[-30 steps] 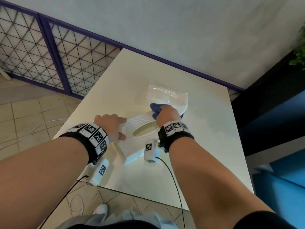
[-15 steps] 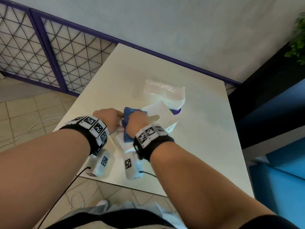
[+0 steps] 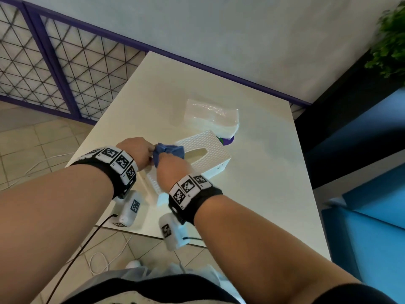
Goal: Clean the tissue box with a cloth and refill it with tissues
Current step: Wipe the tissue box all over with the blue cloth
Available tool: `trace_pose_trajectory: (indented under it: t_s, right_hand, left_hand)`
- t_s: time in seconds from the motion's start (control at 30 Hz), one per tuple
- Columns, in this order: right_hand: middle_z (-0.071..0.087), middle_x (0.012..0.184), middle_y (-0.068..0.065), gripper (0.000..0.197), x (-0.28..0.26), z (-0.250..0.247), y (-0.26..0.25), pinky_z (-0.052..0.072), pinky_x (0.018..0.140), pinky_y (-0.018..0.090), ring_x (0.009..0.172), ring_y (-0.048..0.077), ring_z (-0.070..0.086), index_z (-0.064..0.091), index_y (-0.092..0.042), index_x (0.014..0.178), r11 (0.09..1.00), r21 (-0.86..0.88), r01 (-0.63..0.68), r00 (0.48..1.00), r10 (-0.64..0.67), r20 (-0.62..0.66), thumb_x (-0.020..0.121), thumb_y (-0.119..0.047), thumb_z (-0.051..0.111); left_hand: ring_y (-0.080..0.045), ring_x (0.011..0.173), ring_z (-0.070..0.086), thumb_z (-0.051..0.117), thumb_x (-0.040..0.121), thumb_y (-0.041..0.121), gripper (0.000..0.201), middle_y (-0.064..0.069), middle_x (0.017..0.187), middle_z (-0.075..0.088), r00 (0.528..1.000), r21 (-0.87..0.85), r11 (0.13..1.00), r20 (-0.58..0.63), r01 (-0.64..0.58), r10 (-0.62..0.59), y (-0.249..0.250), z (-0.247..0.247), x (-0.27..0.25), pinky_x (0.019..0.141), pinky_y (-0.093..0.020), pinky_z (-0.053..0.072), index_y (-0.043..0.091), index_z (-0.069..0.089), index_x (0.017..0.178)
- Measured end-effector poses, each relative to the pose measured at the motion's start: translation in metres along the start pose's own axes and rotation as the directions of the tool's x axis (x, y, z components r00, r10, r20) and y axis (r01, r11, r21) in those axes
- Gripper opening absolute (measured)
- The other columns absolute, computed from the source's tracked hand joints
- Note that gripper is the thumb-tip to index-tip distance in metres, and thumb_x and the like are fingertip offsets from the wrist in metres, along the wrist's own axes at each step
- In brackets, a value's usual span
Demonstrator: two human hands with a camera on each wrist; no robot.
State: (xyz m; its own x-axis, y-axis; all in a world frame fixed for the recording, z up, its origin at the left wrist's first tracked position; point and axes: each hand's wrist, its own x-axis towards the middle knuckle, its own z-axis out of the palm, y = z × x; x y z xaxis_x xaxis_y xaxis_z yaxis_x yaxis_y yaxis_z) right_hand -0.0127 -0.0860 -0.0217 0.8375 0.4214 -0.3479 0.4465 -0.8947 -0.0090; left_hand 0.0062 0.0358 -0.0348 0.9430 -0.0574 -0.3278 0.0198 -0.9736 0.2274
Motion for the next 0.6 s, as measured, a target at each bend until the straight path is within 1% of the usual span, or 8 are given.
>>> trace_pose_trajectory:
  t_s: [0.1, 0.17, 0.23, 0.3, 0.37, 0.43, 0.5, 0.6]
  right_hand:
    - [0.053, 0.131, 0.018, 0.035, 0.013, -0.011, 0.034, 0.046, 0.093, 0.042, 0.118, 0.035, 0.054, 0.046, -0.001, 0.129, 0.988, -0.099, -0.122, 0.992, 0.126, 0.030, 0.098, -0.014, 0.038]
    - [0.054, 0.130, 0.015, 0.035, 0.016, -0.021, 0.051, 0.045, 0.094, 0.042, 0.119, 0.034, 0.053, 0.049, -0.005, 0.129, 0.973, -0.124, -0.192, 0.980, 0.198, 0.032, 0.097, -0.020, 0.040]
    - [0.055, 0.133, 0.007, 0.038, 0.018, -0.028, 0.050, 0.042, 0.096, 0.043, 0.123, 0.028, 0.051, 0.051, -0.013, 0.131, 0.965, -0.210, -0.155, 0.980, 0.177, 0.092, 0.095, -0.024, 0.047]
    - [0.054, 0.134, 0.004, 0.039, 0.014, -0.032, 0.029, 0.038, 0.100, 0.045, 0.125, 0.026, 0.050, 0.052, -0.016, 0.130, 0.970, -0.232, -0.072, 0.979, 0.114, 0.170, 0.093, -0.026, 0.053]
    - [0.054, 0.136, 0.006, 0.036, 0.012, -0.024, 0.004, 0.035, 0.103, 0.042, 0.126, 0.026, 0.050, 0.052, -0.012, 0.129, 0.987, -0.154, -0.043, 0.974, 0.076, 0.212, 0.094, -0.021, 0.052]
    - [0.059, 0.128, 0.008, 0.033, 0.003, -0.022, -0.006, 0.041, 0.095, 0.037, 0.118, 0.027, 0.056, 0.055, -0.008, 0.124, 0.999, -0.048, -0.021, 0.992, 0.027, 0.127, 0.093, -0.016, 0.053]
    - [0.064, 0.119, 0.012, 0.030, -0.006, -0.030, 0.004, 0.046, 0.085, 0.034, 0.109, 0.029, 0.061, 0.060, -0.006, 0.118, 0.997, 0.073, 0.021, 0.999, -0.024, 0.044, 0.090, -0.016, 0.057]
    - [0.068, 0.108, 0.018, 0.025, -0.024, -0.045, 0.039, 0.044, 0.077, 0.029, 0.098, 0.031, 0.062, 0.067, -0.003, 0.107, 0.926, 0.378, -0.018, 0.997, 0.044, -0.058, 0.087, -0.012, 0.055]
  left_hand:
    - [-0.027, 0.111, 0.059, 0.063, 0.088, 0.031, 0.047, -0.004, 0.128, 0.062, 0.998, -0.067, 0.996, 0.008, 0.060, -0.059, -0.001, -0.001, -0.001, 0.088, -0.032, 0.048, 0.029, 0.053, 0.134]
    - [-0.026, 0.117, 0.056, 0.061, 0.091, 0.033, 0.053, -0.002, 0.139, 0.053, 0.995, -0.086, 0.991, 0.038, 0.100, -0.097, 0.000, -0.001, -0.001, 0.094, -0.034, 0.048, 0.034, 0.043, 0.141]
    - [-0.026, 0.118, 0.055, 0.061, 0.091, 0.032, 0.053, -0.002, 0.141, 0.051, 0.993, -0.110, 0.987, 0.049, 0.116, -0.111, 0.000, -0.001, 0.000, 0.094, -0.034, 0.047, 0.033, 0.043, 0.141]
    - [-0.025, 0.115, 0.057, 0.063, 0.089, 0.030, 0.050, -0.003, 0.135, 0.057, 0.996, -0.109, 0.990, 0.039, 0.089, -0.086, -0.001, -0.002, 0.002, 0.090, -0.032, 0.047, 0.030, 0.049, 0.138]
    - [-0.024, 0.098, 0.060, 0.063, 0.088, 0.024, 0.037, -0.006, 0.119, 0.066, 0.998, -0.031, 0.999, 0.047, 0.045, -0.043, 0.000, -0.004, 0.004, 0.077, -0.028, 0.044, 0.024, 0.062, 0.125]
    - [-0.025, 0.088, 0.059, 0.059, 0.088, 0.020, 0.025, -0.010, 0.109, 0.068, 0.997, 0.042, 0.999, 0.071, 0.027, -0.030, 0.000, -0.005, 0.005, 0.071, -0.027, 0.040, 0.016, 0.068, 0.111]
    - [-0.028, 0.097, 0.061, 0.057, 0.090, 0.018, 0.026, -0.011, 0.112, 0.067, 0.998, 0.036, 0.999, 0.055, 0.022, -0.024, 0.000, -0.005, 0.005, 0.075, -0.028, 0.043, 0.017, 0.068, 0.114]
    - [-0.027, 0.108, 0.059, 0.059, 0.090, 0.026, 0.040, -0.007, 0.122, 0.064, 1.000, -0.001, 1.000, 0.025, 0.012, -0.012, 0.000, -0.005, -0.001, 0.084, -0.030, 0.046, 0.029, 0.058, 0.130]
